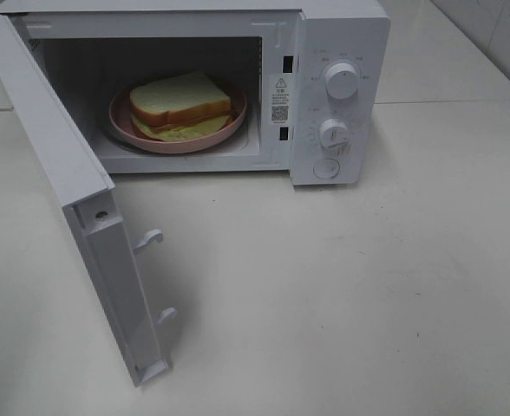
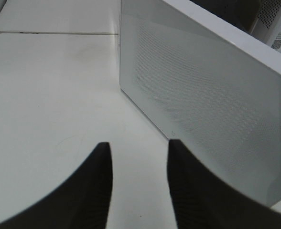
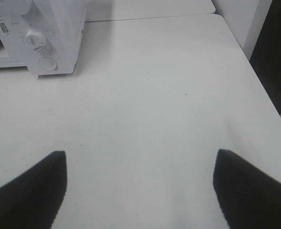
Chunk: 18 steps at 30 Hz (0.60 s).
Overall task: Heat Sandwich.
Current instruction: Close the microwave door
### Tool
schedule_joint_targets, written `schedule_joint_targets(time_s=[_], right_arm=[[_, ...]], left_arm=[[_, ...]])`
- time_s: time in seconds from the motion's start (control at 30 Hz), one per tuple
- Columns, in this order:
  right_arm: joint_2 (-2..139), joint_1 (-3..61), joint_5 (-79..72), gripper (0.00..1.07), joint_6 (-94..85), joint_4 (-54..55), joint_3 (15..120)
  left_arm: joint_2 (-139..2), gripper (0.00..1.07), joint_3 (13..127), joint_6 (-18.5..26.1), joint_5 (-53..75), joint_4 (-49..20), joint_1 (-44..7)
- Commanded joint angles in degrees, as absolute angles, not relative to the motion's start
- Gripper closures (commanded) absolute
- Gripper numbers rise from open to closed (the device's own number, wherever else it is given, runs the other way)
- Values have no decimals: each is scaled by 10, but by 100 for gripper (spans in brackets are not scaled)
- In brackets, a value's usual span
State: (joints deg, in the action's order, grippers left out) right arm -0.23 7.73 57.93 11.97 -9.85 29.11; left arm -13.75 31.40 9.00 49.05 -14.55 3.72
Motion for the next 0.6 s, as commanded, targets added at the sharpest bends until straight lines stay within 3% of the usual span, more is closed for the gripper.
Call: schedule_joint_targets(time_s=[0.03, 0.1, 0.13, 0.3, 0.6], right_arm=[[-18, 75, 576, 31, 120, -99, 289], [-18, 75, 576, 31, 120, -99, 289], [-18, 75, 576, 31, 120, -99, 289], [-18, 75, 576, 31, 123, -99, 289], [-18, 75, 576, 31, 123, -99, 289]], left_arm=[[-168, 91, 317, 91, 461, -148, 40], [-180, 96, 317, 91, 454, -146, 40], [-201, 106, 317, 91, 439, -146, 40], [-239, 107, 305, 99, 359, -146, 40], [-294, 107, 233, 170, 151, -165, 40]])
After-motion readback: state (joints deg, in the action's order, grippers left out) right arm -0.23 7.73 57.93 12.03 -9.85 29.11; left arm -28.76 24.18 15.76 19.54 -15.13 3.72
